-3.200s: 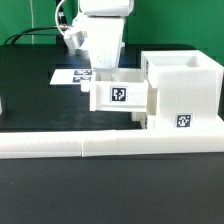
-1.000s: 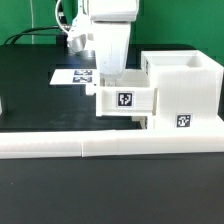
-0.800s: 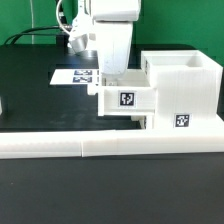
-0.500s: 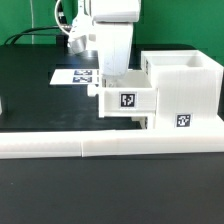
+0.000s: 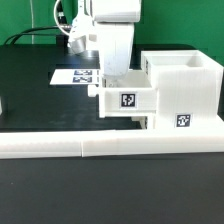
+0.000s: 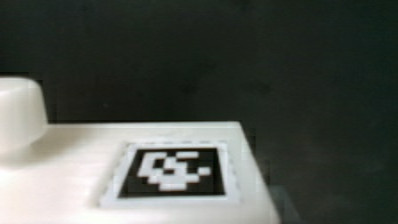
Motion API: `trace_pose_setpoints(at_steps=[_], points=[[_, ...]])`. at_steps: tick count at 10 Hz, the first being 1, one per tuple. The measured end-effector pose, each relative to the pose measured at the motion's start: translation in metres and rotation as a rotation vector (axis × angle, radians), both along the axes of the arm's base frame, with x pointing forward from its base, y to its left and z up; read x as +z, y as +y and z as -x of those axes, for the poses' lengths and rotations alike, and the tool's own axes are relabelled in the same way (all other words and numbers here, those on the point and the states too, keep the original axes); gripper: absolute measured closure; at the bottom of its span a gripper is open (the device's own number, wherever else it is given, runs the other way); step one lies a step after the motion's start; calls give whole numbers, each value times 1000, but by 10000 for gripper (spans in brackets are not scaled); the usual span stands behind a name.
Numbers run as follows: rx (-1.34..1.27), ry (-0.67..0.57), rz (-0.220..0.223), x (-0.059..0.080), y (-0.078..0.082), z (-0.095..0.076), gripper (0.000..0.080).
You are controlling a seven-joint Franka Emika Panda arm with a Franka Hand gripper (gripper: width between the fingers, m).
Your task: Assemble drawer
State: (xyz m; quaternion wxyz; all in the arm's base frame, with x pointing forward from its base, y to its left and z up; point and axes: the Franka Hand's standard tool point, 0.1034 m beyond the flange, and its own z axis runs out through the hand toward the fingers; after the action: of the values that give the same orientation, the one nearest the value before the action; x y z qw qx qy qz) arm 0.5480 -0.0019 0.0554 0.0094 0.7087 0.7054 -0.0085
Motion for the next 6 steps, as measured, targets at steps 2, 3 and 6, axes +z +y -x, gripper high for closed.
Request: trace_pose_setpoints(at_steps=[2, 3, 6], points=[[-1, 0, 0, 0, -1, 0, 757], [-3, -1, 0, 0, -1, 0, 757], [0, -3, 0, 0, -1, 0, 757]])
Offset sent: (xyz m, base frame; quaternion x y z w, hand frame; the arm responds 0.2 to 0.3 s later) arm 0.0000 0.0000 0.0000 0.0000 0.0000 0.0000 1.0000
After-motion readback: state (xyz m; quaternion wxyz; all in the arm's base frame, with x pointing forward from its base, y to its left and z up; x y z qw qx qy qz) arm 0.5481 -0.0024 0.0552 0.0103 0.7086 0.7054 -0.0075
